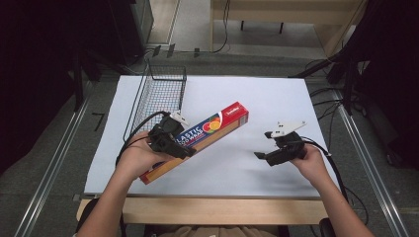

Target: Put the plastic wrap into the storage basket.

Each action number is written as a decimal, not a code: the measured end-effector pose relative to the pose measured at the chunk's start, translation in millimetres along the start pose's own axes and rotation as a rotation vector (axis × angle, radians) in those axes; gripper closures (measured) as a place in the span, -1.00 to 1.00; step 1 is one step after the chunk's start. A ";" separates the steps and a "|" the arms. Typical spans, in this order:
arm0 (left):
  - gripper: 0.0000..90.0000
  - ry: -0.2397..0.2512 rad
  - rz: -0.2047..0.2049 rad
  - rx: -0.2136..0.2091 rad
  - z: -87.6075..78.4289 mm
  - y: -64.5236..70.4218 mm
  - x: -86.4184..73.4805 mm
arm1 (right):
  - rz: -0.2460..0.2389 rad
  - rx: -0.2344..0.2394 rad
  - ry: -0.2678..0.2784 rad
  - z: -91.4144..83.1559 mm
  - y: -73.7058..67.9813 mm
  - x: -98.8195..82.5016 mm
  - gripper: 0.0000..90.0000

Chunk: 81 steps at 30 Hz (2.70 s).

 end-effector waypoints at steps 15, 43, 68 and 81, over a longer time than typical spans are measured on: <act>-0.11 0.046 -0.125 0.111 -28.7 -44.9 26.6 | -0.012 0.028 -0.017 9.5 -5.1 -1.0 -0.57; -0.11 0.144 -0.558 0.377 -20.4 -157.6 30.5 | -0.062 0.003 -0.010 14.3 -11.3 -2.1 -0.56; -0.12 0.097 -0.710 0.388 41.7 -178.7 17.5 | -0.091 0.004 -0.025 15.6 -14.7 -3.7 -0.56; -0.16 0.051 -0.736 0.317 56.3 -177.8 10.5 | -0.102 -0.001 -0.027 15.5 -15.7 -3.9 -0.56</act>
Point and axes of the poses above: each handheld gripper's, and its own axes: z roughly forward along the jaws, x roughly out of its top, y roughly to its right, the point moved 3 cm from there along z, roughly forward along the jaws, and after that the axes turned 10 degrees about -x, right-handed, at the moved point
